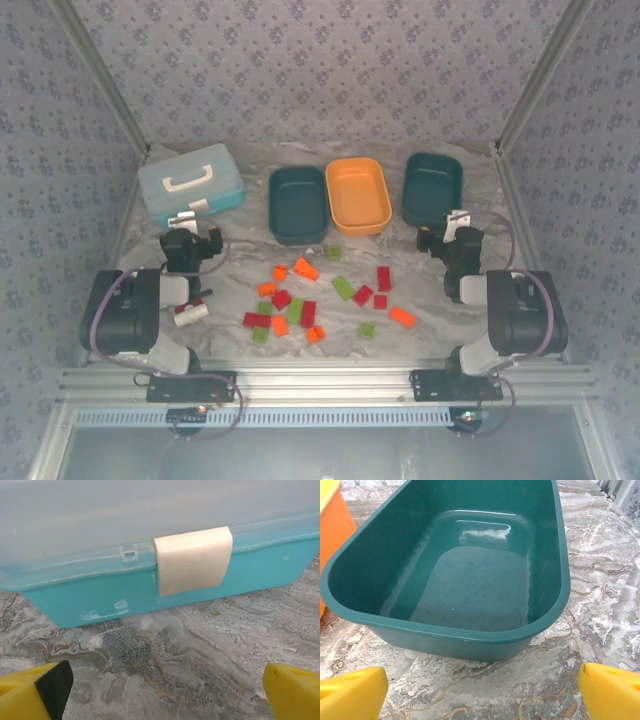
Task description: Sort the legos into containers by color
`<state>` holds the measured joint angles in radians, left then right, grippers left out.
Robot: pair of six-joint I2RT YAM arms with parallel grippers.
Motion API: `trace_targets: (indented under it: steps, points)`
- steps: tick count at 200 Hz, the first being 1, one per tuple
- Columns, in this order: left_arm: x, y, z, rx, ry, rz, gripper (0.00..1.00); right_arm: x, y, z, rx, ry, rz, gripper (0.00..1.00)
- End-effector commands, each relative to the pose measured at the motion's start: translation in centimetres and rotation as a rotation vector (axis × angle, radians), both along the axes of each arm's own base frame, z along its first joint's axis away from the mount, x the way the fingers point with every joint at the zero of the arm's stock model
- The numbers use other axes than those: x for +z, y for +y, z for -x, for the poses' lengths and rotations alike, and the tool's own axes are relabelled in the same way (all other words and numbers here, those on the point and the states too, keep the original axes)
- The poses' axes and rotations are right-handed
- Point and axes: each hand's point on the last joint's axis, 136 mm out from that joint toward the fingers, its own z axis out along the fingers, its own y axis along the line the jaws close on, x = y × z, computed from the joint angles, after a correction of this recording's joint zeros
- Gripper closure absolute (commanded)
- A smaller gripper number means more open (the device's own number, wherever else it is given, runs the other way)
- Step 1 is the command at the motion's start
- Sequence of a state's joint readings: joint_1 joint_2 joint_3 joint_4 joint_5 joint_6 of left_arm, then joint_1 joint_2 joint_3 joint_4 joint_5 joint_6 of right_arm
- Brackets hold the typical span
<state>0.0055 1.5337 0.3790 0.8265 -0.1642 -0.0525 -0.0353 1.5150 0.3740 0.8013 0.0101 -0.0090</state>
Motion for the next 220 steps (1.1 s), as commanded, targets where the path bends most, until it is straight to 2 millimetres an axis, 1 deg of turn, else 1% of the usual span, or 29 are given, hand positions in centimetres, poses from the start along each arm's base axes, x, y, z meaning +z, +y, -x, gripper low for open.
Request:
trace_targets:
  steps: [1, 141, 155, 168, 176, 179, 183, 188, 192, 200, 201, 203, 207, 209, 214, 220]
  points:
    - [1.1, -0.3, -0.7, -0.016, -0.035, 0.005, 0.01, 0.5, -0.1, -0.6, 0.010, -0.011, 0.009, 0.00]
    - [1.1, -0.3, -0.7, -0.017, -0.035, 0.005, 0.01, 0.4, 0.0, -0.5, 0.012, -0.010, 0.007, 0.00]
    - [1.1, -0.3, -0.7, -0.017, -0.033, 0.005, 0.01, 0.8, -0.3, -0.5, -0.010, -0.021, 0.011, 0.00]
    - [1.7, -0.4, -0.7, -0.009, -0.047, -0.013, 0.01, 2.0, -1.0, -0.1, -0.056, -0.004, 0.024, 0.00]
    - [2.9, -1.1, -0.3, -0.009, -0.049, -0.065, 0.01, 3.4, -0.9, -0.3, -0.061, -0.010, 0.041, 0.00]
    - [3.6, -1.4, -0.2, -0.002, -0.047, -0.088, 0.01, 3.5, -0.8, -0.1, -0.063, 0.001, 0.052, 0.00]
    - [4.7, -1.6, 0.0, 0.004, -0.054, -0.117, 0.01, 4.7, -0.6, 0.0, -0.071, -0.010, 0.066, 0.00]
    - [6.1, -2.3, 0.3, -0.008, -0.066, -0.146, 0.01, 6.4, -0.3, 0.3, -0.072, -0.036, 0.079, 0.00]
    - [7.6, -2.9, 0.6, -0.014, -0.094, -0.160, 0.01, 8.0, 0.1, 0.7, -0.071, -0.058, 0.083, 0.00]
    - [11.2, -4.4, 1.5, -0.040, -0.157, -0.169, 0.01, 11.6, 1.1, 1.6, -0.063, -0.097, 0.065, 0.00]
    - [11.8, -4.5, 1.6, -0.043, -0.170, -0.169, 0.01, 11.8, 1.2, 1.7, -0.065, -0.093, 0.061, 0.00]
    - [12.8, -5.0, 1.9, -0.056, -0.183, -0.167, 0.01, 13.2, 1.3, 2.0, -0.070, -0.117, 0.049, 0.00]
    - [14.7, -5.6, 2.4, -0.071, -0.217, -0.155, 0.01, 14.7, 1.6, 2.6, -0.088, -0.116, -0.013, 0.00]
    - [15.7, -5.9, 2.8, -0.077, -0.234, -0.142, 0.01, 15.9, 1.6, 2.9, -0.097, -0.134, -0.041, 0.00]
    - [17.6, -6.2, 3.5, -0.066, -0.253, -0.093, 0.01, 17.3, 1.6, 3.7, -0.128, -0.122, -0.132, 0.00]
    - [19.0, -5.7, 4.6, -0.019, -0.239, 0.018, 0.01, 18.4, 1.2, 4.9, -0.195, -0.088, -0.239, 0.00]
